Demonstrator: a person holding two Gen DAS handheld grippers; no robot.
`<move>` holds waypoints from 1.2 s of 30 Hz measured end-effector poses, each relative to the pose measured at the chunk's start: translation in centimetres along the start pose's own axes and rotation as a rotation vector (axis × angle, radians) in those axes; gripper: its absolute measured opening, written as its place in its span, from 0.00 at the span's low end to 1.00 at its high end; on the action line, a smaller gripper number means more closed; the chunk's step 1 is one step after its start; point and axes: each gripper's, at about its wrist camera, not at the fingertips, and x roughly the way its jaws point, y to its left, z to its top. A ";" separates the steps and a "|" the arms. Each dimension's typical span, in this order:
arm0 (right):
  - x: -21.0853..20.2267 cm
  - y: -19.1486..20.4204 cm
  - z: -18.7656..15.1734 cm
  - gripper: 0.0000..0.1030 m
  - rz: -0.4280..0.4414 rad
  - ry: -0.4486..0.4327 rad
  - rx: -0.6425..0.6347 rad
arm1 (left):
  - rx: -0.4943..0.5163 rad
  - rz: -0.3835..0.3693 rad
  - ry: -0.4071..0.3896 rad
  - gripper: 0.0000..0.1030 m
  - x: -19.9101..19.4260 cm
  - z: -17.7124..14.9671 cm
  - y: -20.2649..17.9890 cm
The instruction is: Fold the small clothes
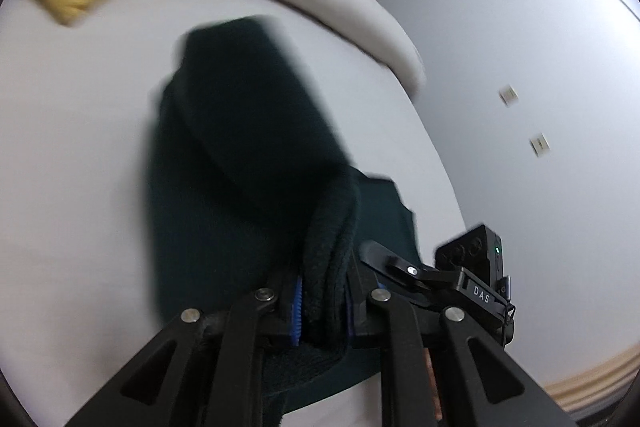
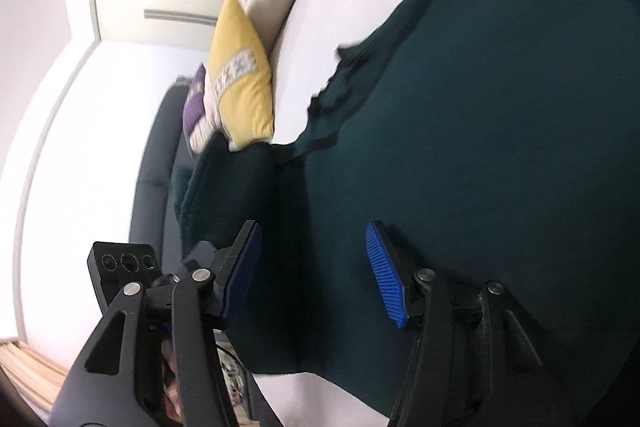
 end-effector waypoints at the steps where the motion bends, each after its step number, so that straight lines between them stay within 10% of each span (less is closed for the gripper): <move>1: -0.4 -0.4 0.2 0.51 0.007 -0.002 0.011 | 0.009 -0.016 0.014 0.17 1.5 -0.4 -0.7; 5: -1.5 -2.6 1.3 0.50 0.061 -0.015 0.084 | -0.048 -0.068 0.064 0.27 4.5 -2.0 -1.0; 12: -1.1 -2.1 1.9 0.55 0.047 -0.009 0.084 | -0.077 -0.140 -0.099 0.39 -3.5 -2.0 1.3; 21: 1.2 0.8 2.1 0.57 -0.132 0.045 0.027 | -0.149 -0.133 -0.106 0.39 -6.0 -5.0 7.1; 25: 2.4 2.5 1.0 0.18 -0.270 0.129 -0.090 | -0.145 -0.108 -0.091 0.39 -5.0 -6.1 7.2; 36: -3.7 6.9 2.5 0.12 -0.468 0.067 -0.398 | -0.047 -0.061 -0.098 0.48 -3.9 -4.8 4.2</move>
